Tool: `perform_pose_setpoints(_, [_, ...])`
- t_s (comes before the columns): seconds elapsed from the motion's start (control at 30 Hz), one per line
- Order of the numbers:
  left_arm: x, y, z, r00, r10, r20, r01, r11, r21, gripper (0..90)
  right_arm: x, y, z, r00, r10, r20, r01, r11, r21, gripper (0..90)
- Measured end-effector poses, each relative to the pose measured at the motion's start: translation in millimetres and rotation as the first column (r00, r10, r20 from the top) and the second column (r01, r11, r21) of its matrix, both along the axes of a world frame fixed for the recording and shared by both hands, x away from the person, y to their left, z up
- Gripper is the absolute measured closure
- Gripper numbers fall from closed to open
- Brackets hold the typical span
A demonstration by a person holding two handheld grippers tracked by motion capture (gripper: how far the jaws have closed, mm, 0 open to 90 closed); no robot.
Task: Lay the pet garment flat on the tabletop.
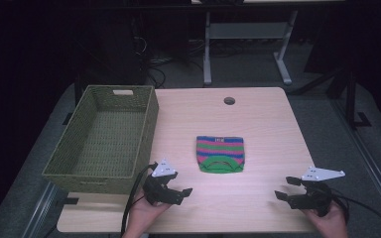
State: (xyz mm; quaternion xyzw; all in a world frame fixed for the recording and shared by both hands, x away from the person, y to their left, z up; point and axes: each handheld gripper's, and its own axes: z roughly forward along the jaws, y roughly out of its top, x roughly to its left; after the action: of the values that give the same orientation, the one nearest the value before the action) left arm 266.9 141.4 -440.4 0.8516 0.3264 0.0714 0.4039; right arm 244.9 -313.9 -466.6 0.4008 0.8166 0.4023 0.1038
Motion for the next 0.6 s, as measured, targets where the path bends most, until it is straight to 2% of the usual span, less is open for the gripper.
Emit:
perform_pose_setpoints(0.27, [-0.3,-0.4,0.3,0.9999,-0.011,0.003,0.011,0.9999,0.002,20.3,-1.0,-0.1,1.4,1.0000,0.000,-0.003,0.000,0.9999,0.016,24.2])
perform_pose_setpoints(0.37, [-0.4,1.2,1.0,0.9999,-0.012,0.009,0.013,0.9999,-0.003,20.3,-0.2,2.0,2.5,0.9999,0.011,0.002,-0.011,0.9996,0.026,24.2])
perform_pose_setpoints(0.43, [-0.7,1.9,1.4,1.0000,-0.004,0.000,0.004,0.9999,-0.017,20.3,1.8,4.7,2.7,0.9999,0.016,0.001,-0.016,0.9995,0.026,24.2])
perform_pose_setpoints(0.6, [-0.8,2.0,2.9,0.9999,-0.009,0.004,0.009,0.9998,-0.018,20.3,4.8,12.1,2.1,0.9986,0.047,-0.023,-0.047,0.9985,0.030,23.2])
